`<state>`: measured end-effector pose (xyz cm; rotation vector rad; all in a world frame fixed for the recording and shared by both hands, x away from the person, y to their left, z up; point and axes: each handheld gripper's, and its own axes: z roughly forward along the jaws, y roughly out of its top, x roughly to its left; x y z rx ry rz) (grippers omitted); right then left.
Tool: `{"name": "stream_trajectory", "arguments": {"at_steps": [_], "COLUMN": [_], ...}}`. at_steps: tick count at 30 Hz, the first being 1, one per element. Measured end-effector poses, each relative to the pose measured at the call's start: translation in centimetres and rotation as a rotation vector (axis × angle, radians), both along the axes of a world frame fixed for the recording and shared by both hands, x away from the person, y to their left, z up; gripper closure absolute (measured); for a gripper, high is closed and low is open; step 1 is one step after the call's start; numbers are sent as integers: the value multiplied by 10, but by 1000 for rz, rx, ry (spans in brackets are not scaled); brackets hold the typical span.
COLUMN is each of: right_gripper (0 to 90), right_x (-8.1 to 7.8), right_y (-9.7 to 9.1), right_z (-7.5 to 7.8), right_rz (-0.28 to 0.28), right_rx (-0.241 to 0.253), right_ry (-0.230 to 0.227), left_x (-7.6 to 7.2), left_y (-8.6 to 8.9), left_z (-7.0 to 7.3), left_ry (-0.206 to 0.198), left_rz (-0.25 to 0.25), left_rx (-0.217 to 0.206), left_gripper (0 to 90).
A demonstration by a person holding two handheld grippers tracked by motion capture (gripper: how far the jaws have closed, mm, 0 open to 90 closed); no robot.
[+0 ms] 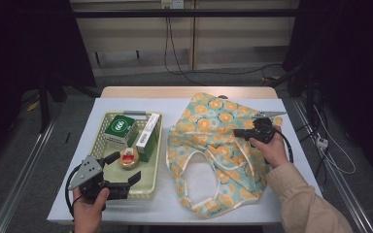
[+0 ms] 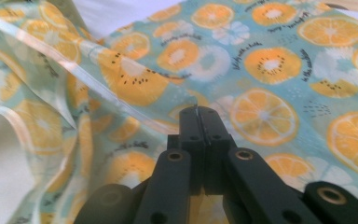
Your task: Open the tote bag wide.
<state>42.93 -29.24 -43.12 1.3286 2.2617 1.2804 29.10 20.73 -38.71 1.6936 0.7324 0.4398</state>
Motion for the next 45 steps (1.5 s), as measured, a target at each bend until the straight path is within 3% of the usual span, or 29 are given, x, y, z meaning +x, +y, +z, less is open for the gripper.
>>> {"name": "stream_trajectory", "arguments": {"at_steps": [7,10,12,16,19,24,28,32,37,42,44,45], "right_gripper": [874,822,809,710,587,461,409,453,584,644,665,695], "right_x": [8,5,3,-1,-5,-16,-30,-45,-54,-53,-53,-53], "right_y": [-4,2,5,7,9,21,37,54,71,85,91,93], "right_z": [-8,-8,-6,-1,5,16,23,23,7,-15,-21,-22], "right_rz": [-29,-4,9,3,11,62,134,221,320,362,366,372], "right_rx": [-26,-84,-96,-106,-111,-111,-122,-119,-142,-193,-241,-239], "right_ry": [25,10,2,-15,-27,-68,-100,-103,-64,-14,-23,-30], "left_x": [-1,0,0,0,-1,-3,-4,-4,-4,-4,-3,-4], "left_y": [-1,0,0,0,1,1,1,0,0,0,0,0], "left_z": [1,0,0,1,1,1,1,1,1,1,1,1], "left_ry": [-2,-3,-3,-3,-5,-4,-4,1,0,0,-1,0], "left_rz": [-3,-3,-3,-3,0,3,2,1,3,3,4,3], "left_rx": [1,4,7,5,5,8,11,9,9,9,6,7], "left_gripper": [43,43,43,43,43,43,43,43,43,43,43,43]}}
